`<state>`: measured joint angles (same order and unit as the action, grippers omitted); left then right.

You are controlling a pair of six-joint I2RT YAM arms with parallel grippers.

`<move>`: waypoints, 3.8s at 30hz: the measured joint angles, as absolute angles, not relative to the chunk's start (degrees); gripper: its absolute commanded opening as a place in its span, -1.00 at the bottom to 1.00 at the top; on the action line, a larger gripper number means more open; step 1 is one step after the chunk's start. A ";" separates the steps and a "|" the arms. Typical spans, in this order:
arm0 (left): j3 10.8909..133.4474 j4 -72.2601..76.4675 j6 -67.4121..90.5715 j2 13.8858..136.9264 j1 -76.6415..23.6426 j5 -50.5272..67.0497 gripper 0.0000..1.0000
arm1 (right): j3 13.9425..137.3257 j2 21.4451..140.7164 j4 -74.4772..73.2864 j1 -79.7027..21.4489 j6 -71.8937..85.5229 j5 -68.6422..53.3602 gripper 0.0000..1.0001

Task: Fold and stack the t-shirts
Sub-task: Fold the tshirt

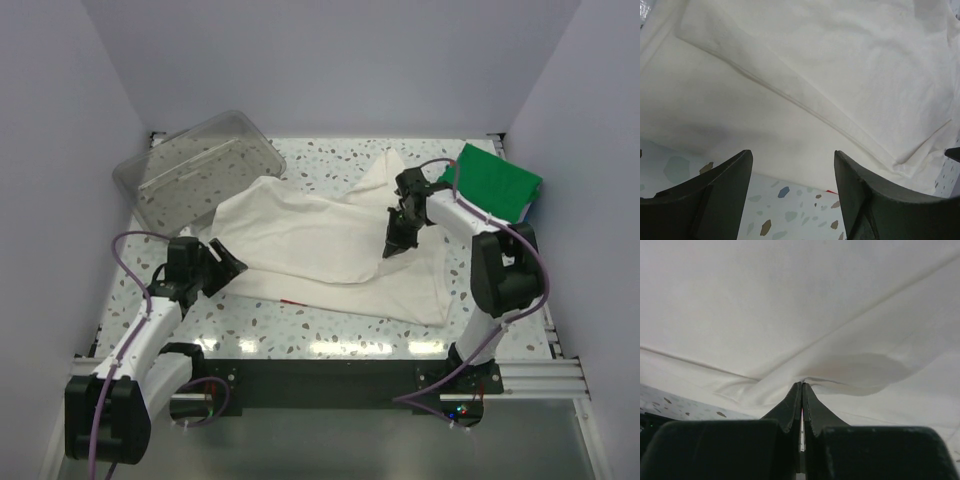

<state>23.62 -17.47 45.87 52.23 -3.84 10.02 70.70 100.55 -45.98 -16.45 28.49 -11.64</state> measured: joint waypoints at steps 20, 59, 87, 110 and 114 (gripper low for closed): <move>23.62 -17.26 45.63 54.61 -3.84 9.98 0.43 | 80.38 108.71 -45.74 -19.73 28.51 -11.60 -0.69; 23.62 -16.40 44.23 56.90 -3.84 10.02 0.43 | 55.75 96.05 -42.74 -19.70 29.26 -5.06 -0.59; 23.53 -16.99 43.90 54.72 -3.84 10.00 0.43 | 62.57 97.95 -47.62 -19.70 26.79 -5.45 -0.95; 23.59 -17.04 42.78 57.06 -3.84 9.93 0.43 | 88.86 117.62 -47.86 -19.88 28.01 -10.55 -0.66; 24.12 -17.04 42.00 58.06 -3.84 9.87 0.43 | 90.70 118.61 -47.46 -19.92 29.02 -11.68 -0.02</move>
